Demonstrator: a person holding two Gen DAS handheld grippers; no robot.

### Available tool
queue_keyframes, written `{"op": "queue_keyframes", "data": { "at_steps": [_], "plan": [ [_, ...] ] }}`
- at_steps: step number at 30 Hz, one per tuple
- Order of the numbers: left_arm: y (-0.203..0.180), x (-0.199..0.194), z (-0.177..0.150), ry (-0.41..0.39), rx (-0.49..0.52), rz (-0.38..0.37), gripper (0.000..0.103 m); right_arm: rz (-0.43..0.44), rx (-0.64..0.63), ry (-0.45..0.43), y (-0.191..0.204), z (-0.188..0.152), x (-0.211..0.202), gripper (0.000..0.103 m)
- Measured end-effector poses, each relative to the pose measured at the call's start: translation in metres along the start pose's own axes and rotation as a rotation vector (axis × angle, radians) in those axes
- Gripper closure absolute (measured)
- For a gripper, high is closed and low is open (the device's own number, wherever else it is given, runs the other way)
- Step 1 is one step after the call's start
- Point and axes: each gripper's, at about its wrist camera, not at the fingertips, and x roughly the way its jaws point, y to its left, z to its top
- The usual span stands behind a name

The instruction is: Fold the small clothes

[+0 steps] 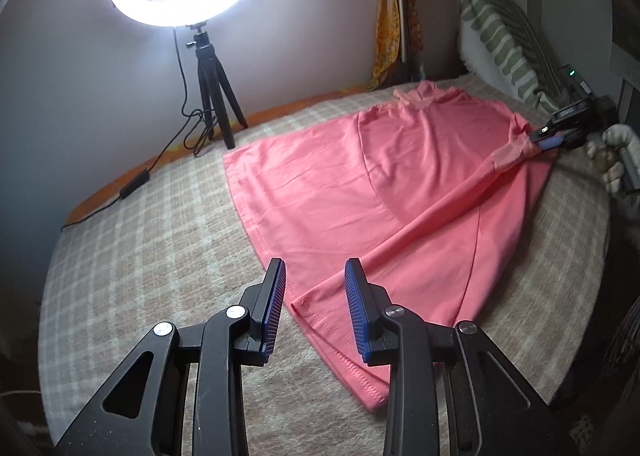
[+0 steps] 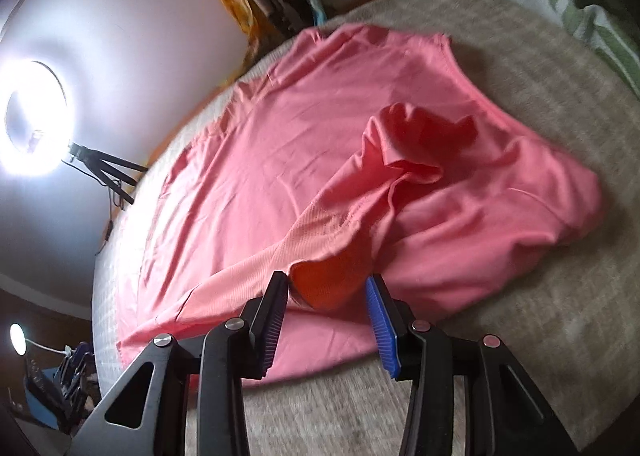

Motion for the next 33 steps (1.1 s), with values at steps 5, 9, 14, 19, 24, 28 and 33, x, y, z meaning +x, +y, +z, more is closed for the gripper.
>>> {"op": "queue_keyframes", "data": {
  "at_steps": [5,9,14,19,24,28,33],
  "plan": [
    [0.007,0.001,0.005,-0.009,-0.038,0.008,0.074,0.191,-0.064,-0.08,0.029,0.036,0.008,0.059],
    [0.005,0.004,0.005,-0.002,-0.034,0.008,0.074,0.175,-0.138,-0.141,0.041,0.053,-0.004,0.059],
    [-0.011,0.015,0.014,0.021,-0.014,-0.033,0.074,0.052,-0.199,-0.177,0.019,0.055,-0.027,0.059],
    [-0.063,0.026,0.047,0.006,0.061,-0.158,0.058,-0.051,-0.226,-0.173,-0.015,0.062,-0.03,0.059],
    [-0.138,0.052,0.099,-0.027,0.142,-0.325,0.05,-0.047,-0.252,-0.153,-0.034,0.069,-0.033,0.063],
    [-0.197,0.086,0.127,0.002,0.228,-0.416,0.048,-0.045,-0.299,-0.111,-0.037,0.068,-0.027,0.063],
    [-0.253,0.135,0.143,0.072,0.313,-0.479,0.048,-0.063,-0.313,-0.044,-0.044,0.07,-0.01,0.065]
  ]
}}
